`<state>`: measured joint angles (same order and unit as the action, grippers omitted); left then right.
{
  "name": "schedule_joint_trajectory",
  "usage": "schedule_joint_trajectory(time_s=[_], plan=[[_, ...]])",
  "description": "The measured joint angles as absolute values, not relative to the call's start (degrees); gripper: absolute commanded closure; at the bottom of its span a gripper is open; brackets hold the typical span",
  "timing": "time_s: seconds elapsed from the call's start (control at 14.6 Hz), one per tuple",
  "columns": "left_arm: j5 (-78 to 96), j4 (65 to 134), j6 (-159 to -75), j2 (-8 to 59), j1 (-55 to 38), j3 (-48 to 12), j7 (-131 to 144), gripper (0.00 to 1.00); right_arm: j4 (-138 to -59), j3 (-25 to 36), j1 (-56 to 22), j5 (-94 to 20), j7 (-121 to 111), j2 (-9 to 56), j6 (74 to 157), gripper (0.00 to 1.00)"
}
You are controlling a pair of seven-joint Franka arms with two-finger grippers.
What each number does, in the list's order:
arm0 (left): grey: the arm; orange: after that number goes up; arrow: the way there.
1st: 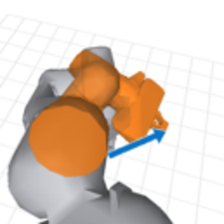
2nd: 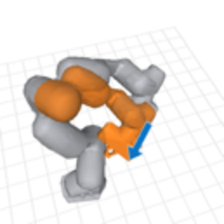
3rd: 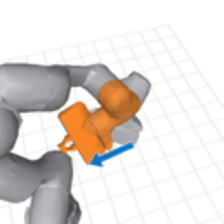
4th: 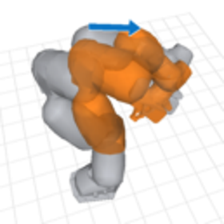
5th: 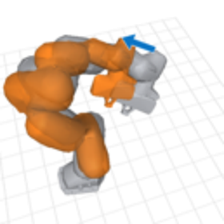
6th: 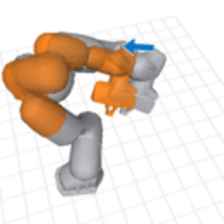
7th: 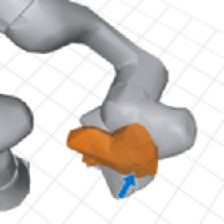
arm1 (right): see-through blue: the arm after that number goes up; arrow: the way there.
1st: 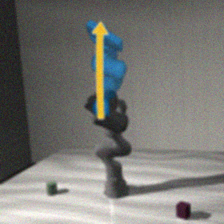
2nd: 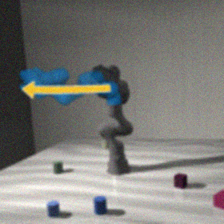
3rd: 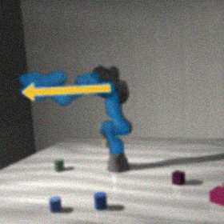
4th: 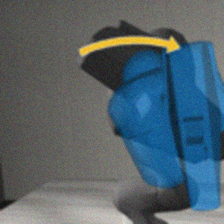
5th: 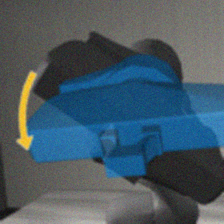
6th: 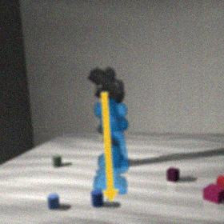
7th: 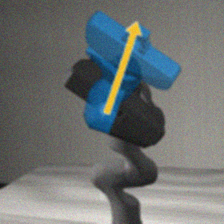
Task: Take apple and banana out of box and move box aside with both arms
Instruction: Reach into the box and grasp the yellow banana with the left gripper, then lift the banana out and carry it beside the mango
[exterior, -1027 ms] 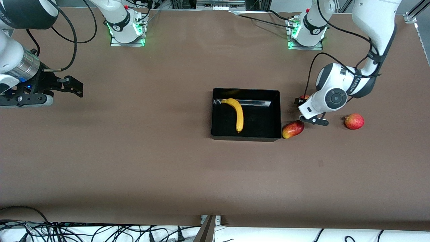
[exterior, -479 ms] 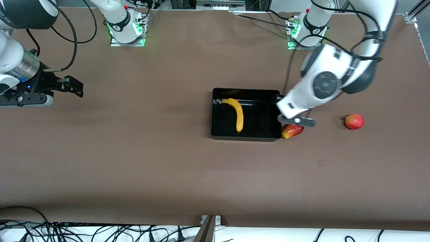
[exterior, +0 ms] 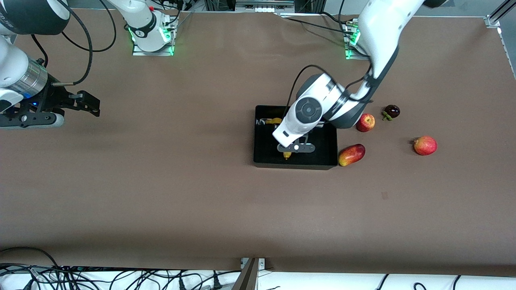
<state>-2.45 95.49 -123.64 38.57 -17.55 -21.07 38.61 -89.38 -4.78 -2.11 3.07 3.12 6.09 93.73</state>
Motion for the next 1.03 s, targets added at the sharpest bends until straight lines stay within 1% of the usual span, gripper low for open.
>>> schedule_joint_trajectory(time_s=[0.27,0.34,0.41,0.48,0.55,0.62,0.82,0.96,1.03], plan=[[-2.45,95.53,-129.88,43.05,-18.65,-21.08,38.69,0.0,-89.38,-4.78,-2.11,3.07,3.12,6.09,93.73,0.0],[-2.45,95.71,-131.12,43.67,-19.24,-21.07,38.75,0.16,-89.38,-4.78,-2.11,3.07,3.12,6.09,93.73,0.0],[-2.47,95.89,-131.9,44.15,-19.74,-20.99,38.76,0.47,-89.38,-4.78,-2.11,3.07,3.12,6.09,93.73,0.0],[-2.52,95.99,-132.24,44.45,-20.03,-20.92,38.76,0.73,-89.38,-4.78,-2.11,3.07,3.12,6.09,93.73,0.0],[-2.63,96.0,-132.24,44.49,-20.07,-20.84,38.76,0.93,-89.38,-4.78,-2.11,3.07,3.12,6.09,93.73,0.0],[-2.66,95.99,-132.23,44.39,-20.01,-20.75,38.76,1.0,-89.38,-4.78,-2.11,3.07,3.12,6.09,93.73,0.0],[-2.68,95.53,-130.36,43.45,-19.81,-20.64,38.76,1.0,-89.38,-4.78,-2.11,3.07,3.12,6.09,93.73,0.0],[-2.69,94.65,-126.58,41.99,-19.5,-20.55,38.74,1.0,-89.37,-4.78,-2.11,3.07,3.12,6.09,93.73,0.0],[-2.7,93.78,-123.41,40.76,-19.18,-20.47,38.67,1.0,-89.37,-4.78,-2.11,3.07,3.12,6.09,93.73,0.0]])
